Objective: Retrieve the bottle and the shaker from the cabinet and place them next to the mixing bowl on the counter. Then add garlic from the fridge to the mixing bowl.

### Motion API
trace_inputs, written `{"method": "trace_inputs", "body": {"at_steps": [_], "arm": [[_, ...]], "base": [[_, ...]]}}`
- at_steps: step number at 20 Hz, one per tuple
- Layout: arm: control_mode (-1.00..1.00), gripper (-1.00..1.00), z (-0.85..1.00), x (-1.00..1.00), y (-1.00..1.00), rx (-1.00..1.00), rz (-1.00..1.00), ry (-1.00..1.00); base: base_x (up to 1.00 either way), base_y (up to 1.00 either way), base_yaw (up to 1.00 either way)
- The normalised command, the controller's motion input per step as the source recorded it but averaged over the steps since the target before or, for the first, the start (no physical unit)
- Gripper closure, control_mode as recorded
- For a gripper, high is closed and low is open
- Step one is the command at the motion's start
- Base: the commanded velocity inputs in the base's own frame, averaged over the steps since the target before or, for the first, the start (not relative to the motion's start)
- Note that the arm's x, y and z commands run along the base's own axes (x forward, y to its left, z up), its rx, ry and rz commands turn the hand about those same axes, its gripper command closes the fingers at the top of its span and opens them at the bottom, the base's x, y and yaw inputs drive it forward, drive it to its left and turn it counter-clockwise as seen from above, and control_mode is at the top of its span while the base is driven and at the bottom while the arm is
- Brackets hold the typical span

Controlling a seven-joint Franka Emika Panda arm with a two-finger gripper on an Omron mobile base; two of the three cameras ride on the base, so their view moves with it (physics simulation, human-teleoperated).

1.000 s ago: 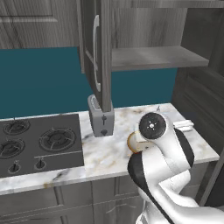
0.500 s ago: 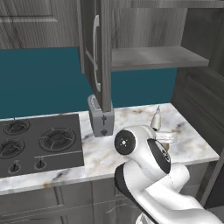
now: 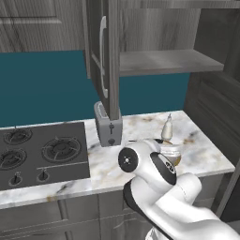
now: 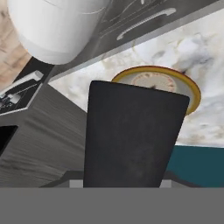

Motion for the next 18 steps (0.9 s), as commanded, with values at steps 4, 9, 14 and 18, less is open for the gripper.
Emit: {"method": "trace_inputs", "body": {"at_steps": [4,9,14,18], "arm": [[-1.00,1.00,-0.17,0.26,0.12,-0.05,-0.01,0.00],[-1.00,1.00,-0.13,0.17,0.25,-0.05,-0.06,0.00],[-1.00,1.00,-0.19,0.21,0.04,-0.02,-0.05,-0.01],[-1.00,1.00,-0.29,0.28,0.00,0.00,-0.02,-0.06]], "base": [[0.00,0.00,0.00],[0.00,0.00,0.00],[0.00,0.00,0.00],[0.00,0.00,0.00]]}}
